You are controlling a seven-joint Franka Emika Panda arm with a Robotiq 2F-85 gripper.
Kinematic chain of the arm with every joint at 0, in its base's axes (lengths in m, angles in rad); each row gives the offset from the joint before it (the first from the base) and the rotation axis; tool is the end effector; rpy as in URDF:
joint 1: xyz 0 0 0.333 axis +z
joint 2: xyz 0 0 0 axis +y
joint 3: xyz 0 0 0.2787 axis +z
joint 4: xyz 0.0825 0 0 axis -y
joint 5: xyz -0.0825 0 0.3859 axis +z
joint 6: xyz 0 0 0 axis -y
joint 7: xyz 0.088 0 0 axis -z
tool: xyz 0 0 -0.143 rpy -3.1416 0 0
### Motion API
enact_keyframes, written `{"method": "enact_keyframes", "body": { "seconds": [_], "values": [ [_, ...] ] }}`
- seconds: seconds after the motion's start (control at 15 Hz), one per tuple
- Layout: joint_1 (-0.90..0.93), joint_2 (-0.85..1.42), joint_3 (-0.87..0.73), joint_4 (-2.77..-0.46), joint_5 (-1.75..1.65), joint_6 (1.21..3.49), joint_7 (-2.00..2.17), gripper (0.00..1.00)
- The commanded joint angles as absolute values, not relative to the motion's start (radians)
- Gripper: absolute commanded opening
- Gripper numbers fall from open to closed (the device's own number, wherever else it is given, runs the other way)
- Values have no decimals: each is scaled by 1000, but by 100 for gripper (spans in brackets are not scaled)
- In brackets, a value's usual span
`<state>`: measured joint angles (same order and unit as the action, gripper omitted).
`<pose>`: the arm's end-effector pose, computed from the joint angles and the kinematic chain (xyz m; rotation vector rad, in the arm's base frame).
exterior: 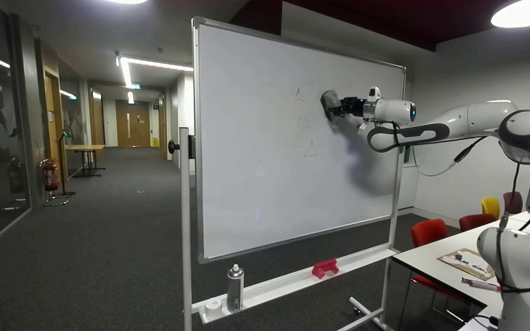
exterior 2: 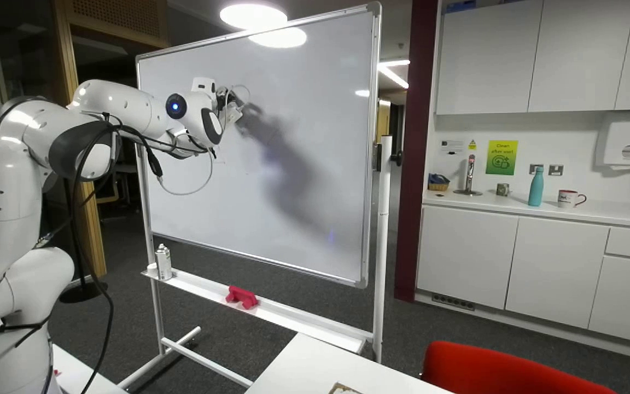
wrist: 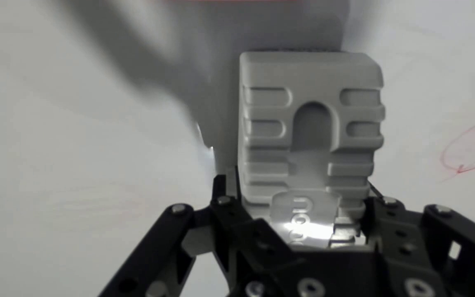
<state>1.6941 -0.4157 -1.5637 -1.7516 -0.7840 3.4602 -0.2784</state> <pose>0.6018 0.0154 0.7010 1.7049 0.8823 2.1714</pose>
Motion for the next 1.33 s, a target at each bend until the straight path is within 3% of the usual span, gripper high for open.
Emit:
{"method": "enact_keyframes", "body": {
  "seconds": [0.0, 0.4, 1.27],
  "values": [
    [1686, -414, -1569, -1658, -696, 3454, -336, 35],
    [1712, -408, -1604, -1590, -584, 3453, -376, 35],
    [1773, -381, -1652, -1737, -619, 3455, -493, 35]
  ]
}}
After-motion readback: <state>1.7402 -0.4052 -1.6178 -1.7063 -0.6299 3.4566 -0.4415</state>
